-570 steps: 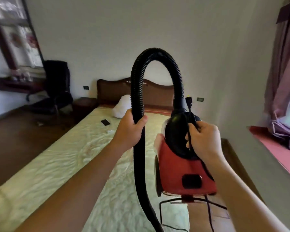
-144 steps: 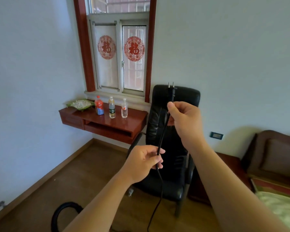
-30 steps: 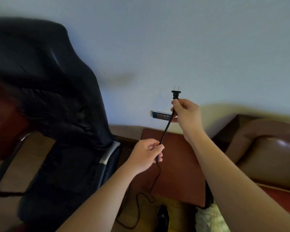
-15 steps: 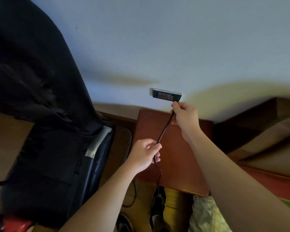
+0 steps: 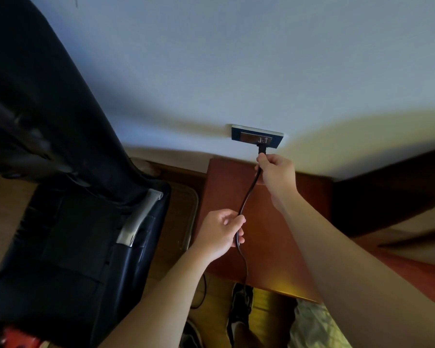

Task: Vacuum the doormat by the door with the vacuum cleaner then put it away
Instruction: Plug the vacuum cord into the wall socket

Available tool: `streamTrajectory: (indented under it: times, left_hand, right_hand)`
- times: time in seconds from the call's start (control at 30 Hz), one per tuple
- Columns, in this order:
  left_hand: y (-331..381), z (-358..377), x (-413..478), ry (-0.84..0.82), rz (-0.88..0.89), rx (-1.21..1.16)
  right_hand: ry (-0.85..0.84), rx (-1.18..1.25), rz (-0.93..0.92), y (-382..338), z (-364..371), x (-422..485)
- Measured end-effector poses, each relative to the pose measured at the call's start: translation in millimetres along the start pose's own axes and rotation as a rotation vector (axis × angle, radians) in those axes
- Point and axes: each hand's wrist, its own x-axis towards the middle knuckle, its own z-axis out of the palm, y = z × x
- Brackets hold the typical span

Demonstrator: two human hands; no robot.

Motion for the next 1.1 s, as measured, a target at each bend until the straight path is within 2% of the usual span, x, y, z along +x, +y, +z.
streamTrajectory:
  times: [0.43, 0.77, 1.1]
  left_hand:
    - [1, 4, 9, 0.002, 0.002, -0.004]
    - [0, 1, 14, 0.026, 0.035, -0.015]
    - [8, 3, 24, 0.041, 0.025, -0.018]
  right_hand:
    - [0.019, 0.076, 0.031, -1, 4, 4]
    - [0.052, 0.228, 0.082, -2, 13, 5]
    - [0.102, 0.207, 0.104, -10, 18, 17]
